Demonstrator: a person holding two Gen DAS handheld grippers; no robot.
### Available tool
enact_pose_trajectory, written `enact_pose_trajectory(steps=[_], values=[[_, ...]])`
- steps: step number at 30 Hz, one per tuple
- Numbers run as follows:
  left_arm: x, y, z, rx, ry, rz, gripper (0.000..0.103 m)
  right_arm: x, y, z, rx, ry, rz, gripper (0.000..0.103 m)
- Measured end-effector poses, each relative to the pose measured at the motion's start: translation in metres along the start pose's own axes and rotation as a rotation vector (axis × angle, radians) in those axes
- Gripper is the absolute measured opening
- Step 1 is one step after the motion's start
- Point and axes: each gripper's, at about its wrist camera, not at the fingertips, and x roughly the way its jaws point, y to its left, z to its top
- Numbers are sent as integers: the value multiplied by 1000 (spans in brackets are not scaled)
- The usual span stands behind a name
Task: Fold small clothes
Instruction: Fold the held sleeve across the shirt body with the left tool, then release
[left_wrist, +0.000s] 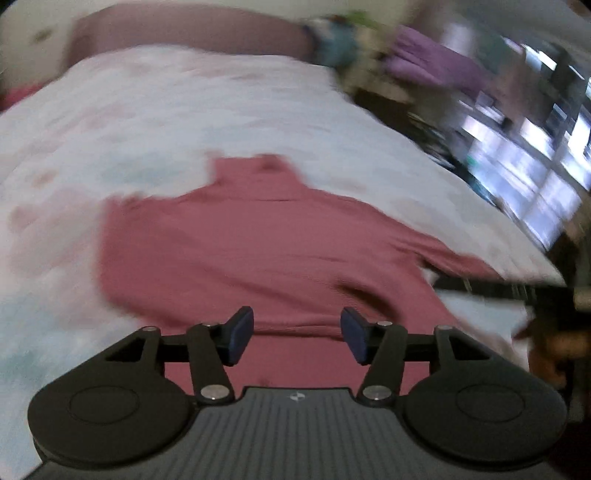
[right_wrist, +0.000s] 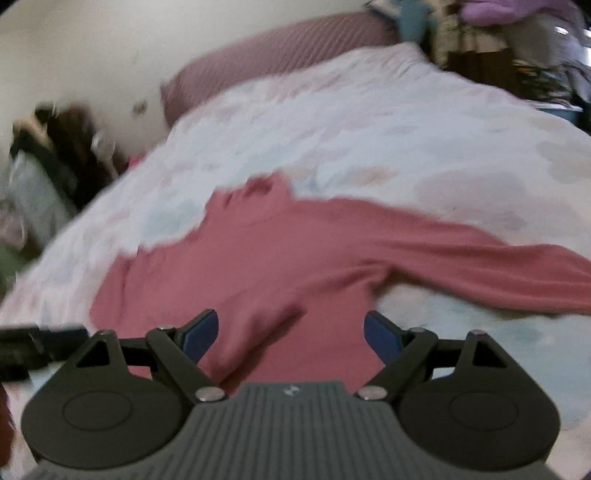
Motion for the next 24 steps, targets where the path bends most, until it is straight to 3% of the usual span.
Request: enact_pose_trajectory(steps=[5,8,10,11,12,14,16,20,24], values=[[9,41,-1,-180,2,165,65,23,60,-8,-192,32,-66,57],[7,58,-4,-266,-4,181,66,38,80,-4,-257,33,-105,54],[8,67,-4,-292,-1,172,69,55,89,0,-275,69,-99,47],[9,70,-2,-300,-2,176,69,65,93,0,-287,95,-96,35],[10,75,1,-313,-6,179,69,73,97,0,-304,117,-96,15],[12,86,8,-365,-5,175,69,83,99,-1,-332,135,-131,2],[11,95,13,-419,4,157,69,72,88,3,-275,92,-135,0],[9,93,13,-399,-15,129,75,24,49,23,-106,-18,-143,0],[23,89,9,-424,11,86,75,-16,18,23,10,-43,-134,0]])
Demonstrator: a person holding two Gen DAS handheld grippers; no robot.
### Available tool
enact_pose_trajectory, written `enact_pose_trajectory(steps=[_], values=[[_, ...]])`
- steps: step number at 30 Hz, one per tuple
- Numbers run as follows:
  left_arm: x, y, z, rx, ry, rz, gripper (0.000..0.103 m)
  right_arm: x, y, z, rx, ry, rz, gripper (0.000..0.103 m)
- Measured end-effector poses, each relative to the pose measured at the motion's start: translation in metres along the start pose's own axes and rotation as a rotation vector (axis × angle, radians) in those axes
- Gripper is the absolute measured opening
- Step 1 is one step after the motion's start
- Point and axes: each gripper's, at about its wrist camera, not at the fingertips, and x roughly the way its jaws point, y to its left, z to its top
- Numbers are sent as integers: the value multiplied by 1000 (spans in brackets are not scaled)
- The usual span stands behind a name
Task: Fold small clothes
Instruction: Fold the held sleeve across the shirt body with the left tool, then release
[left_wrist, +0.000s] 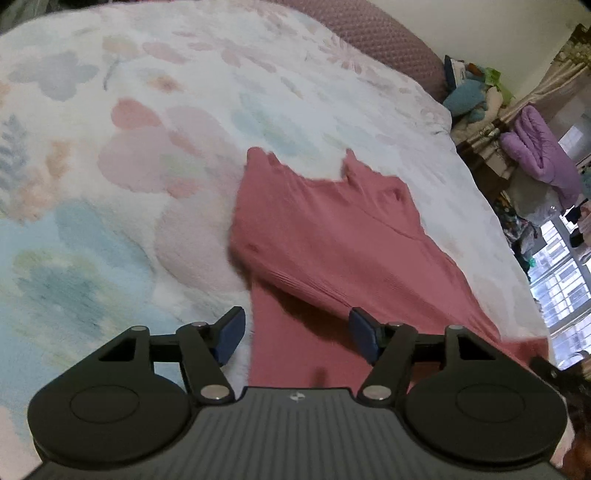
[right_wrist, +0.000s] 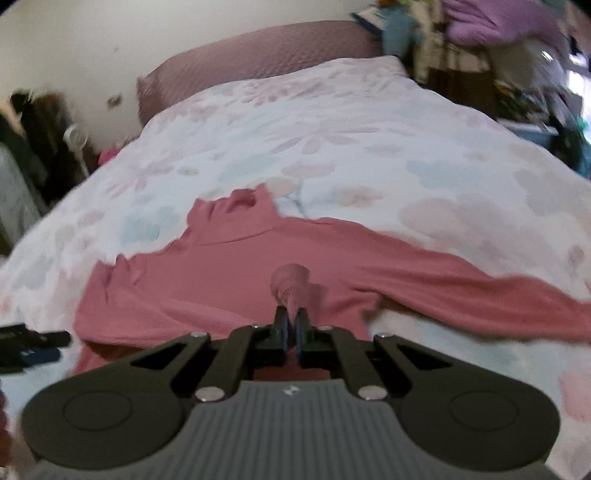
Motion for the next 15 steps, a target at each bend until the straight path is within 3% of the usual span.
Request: enact_pose_trajectory(steps=[4,7,10,15], values=[[8,1,1,-60,15,-22,75,-30,-21,-10,73,-33,13,0],[9,-3,0,-53,17,-16,75,-41,-26,-19,109,-11,29,0],[11,-10,-1,-28,23,-2,75,-37,-27,-37,128,45,30,0],[4,-29,-7,58,22,8,75,-21,-35,-63,170,180,-42,6]])
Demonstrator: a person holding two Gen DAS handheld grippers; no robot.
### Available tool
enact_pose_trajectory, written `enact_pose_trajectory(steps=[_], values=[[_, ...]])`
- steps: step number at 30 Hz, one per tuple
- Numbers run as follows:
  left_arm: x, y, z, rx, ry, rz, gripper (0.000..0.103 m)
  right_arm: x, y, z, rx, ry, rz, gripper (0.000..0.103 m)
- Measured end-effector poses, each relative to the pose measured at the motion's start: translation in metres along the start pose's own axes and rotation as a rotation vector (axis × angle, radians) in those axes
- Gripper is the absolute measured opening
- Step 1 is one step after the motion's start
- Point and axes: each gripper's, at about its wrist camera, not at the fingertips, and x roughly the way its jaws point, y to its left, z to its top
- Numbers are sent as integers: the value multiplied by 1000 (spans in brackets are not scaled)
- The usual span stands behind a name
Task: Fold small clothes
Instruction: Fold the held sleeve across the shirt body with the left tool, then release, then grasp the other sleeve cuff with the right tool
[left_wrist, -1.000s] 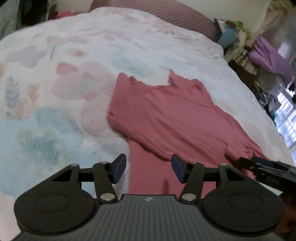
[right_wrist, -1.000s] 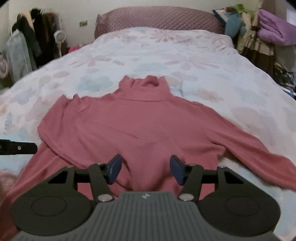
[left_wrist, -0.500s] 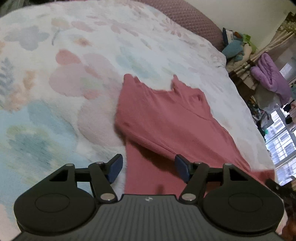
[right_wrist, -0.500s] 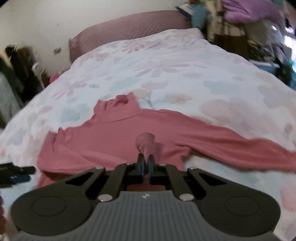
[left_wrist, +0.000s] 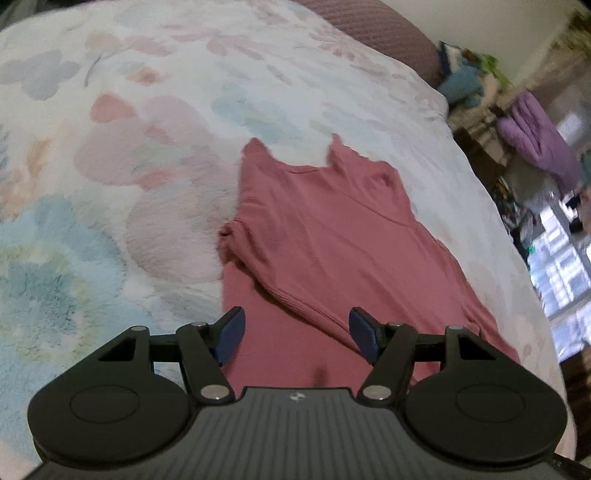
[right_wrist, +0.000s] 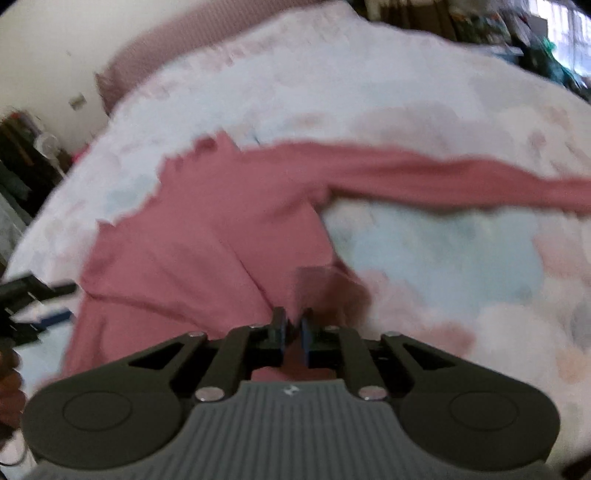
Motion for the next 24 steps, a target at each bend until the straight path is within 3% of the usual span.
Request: enact_pose_trajectory(steps=[4,7,9,11,14,19,20,22,24], values=[[-3,-32,-8,132,-2,-13,75,-14,-21,-16,74,78,-39,8],[1,-61,-18,226,11,-61,76,-40,-28,-17,77,1,-41,13],[6,-78,-25,255,36,-93,76,-51,-26,-13,37,-80,-35,25],[12,-89,-33,256,74,-119,75,-48,-19,-6,-21,-94,-42,26],[18,-97,-43,246,119,-155,76,-26,-18,1,-24,-48,-28,25],[25,-100,-55,251,150,-150,76,5,-46,1,125,54,-36,26],[29,-99,-56,241,161,-150,76,8,-52,0,162,67,-7,26],[33,-101,-61,227,178,-149,76,11,-61,-1,232,87,68,0],[34,-101,-63,222,187,-156,76,3,-62,0,249,66,87,0]])
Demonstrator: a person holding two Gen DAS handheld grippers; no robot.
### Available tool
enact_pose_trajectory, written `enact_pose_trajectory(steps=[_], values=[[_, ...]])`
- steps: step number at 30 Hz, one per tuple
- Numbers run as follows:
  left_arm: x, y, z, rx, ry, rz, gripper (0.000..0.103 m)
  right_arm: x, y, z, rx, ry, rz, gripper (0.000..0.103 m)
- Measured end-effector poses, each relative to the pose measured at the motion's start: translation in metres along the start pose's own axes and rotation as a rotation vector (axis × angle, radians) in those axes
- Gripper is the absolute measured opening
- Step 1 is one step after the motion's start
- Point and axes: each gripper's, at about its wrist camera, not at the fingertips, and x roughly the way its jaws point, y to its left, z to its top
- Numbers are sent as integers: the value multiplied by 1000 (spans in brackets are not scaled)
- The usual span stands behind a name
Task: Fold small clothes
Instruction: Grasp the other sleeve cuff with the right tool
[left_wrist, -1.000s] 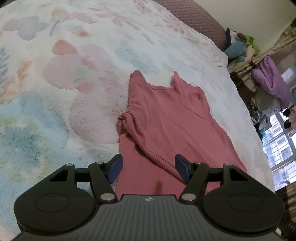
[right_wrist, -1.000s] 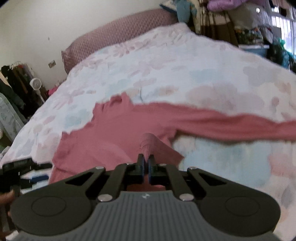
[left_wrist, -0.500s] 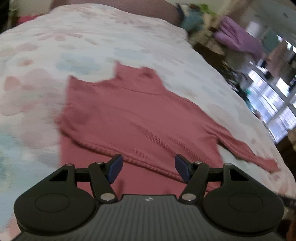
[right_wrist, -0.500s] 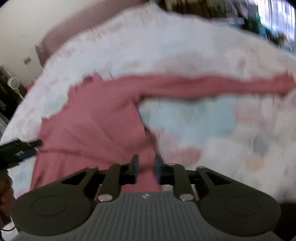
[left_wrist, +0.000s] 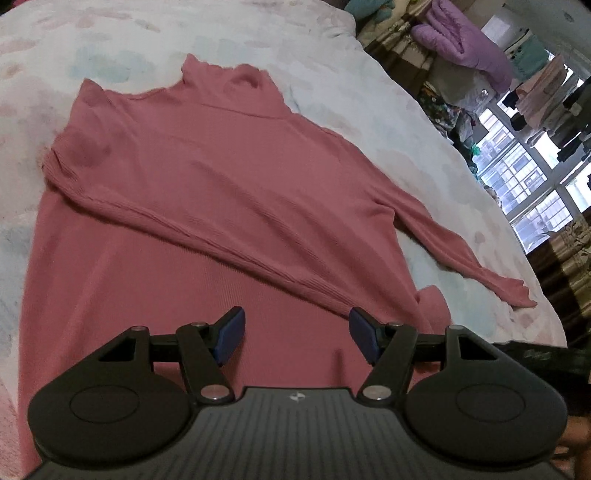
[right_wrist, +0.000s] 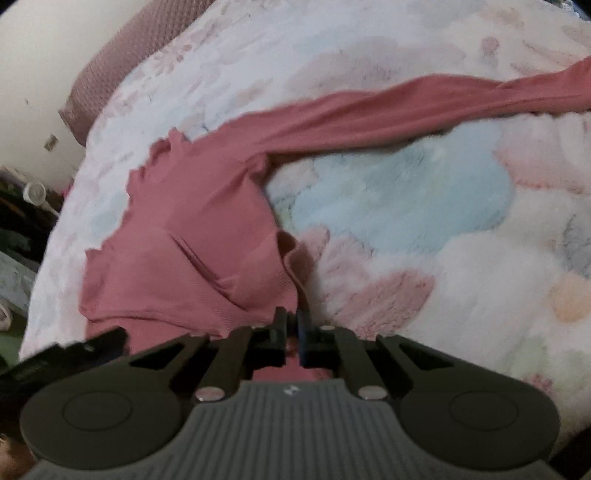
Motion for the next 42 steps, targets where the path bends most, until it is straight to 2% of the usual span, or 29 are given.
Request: enact_pose_trajectory(steps=[4,6,9,11,13,15,17,19,23,25,27,28,29,32,34,35,38,42], values=[[-4,0,-2,1,-13,-8,76,-44,3,-1,36,-67,76,0],[-3,2,-3,-15,-15,-12,76,-58,3,-9,60,-68,99,0],[1,-2,-3,-15,0,-22,76,-47,7,-23,25,13,43,3],[1,-10,-6,12,10,-25,76,-27,11,-33,-16,124,-39,6],[-2,-18,-8,54,8,-21,76,-22,15,-38,-44,183,-61,6],[-3,-21,-8,78,3,-9,76,-32,21,-36,-84,136,-73,8],[-1,-22,-6,72,3,-10,76,-46,28,-29,-136,33,-79,13],[2,-23,-5,60,9,-6,76,-48,34,-22,-194,-25,-83,16],[4,-30,-3,77,1,-3,76,-33,43,-11,-305,-57,7,15],[6,-32,-2,91,2,-1,76,-10,42,-8,-341,-17,-21,15],[6,-33,-1,107,5,5,76,16,37,-4,-364,86,-113,16],[7,-33,0,110,6,8,76,19,33,-4,-374,104,-151,17],[6,-32,0,111,6,11,76,14,29,-1,-369,93,-160,24],[7,-24,1,93,8,27,76,-17,20,9,-359,9,-153,26],[2,-18,4,80,-28,32,76,-44,8,23,-351,-70,-132,35],[-1,-14,6,73,-45,33,76,-56,-3,31,-333,-105,-148,39],[-5,-8,13,61,-83,46,76,-84,-55,63,-217,-196,-252,40],[5,-1,27,50,-81,83,76,-109,-128,95,-44,-286,-389,40]])
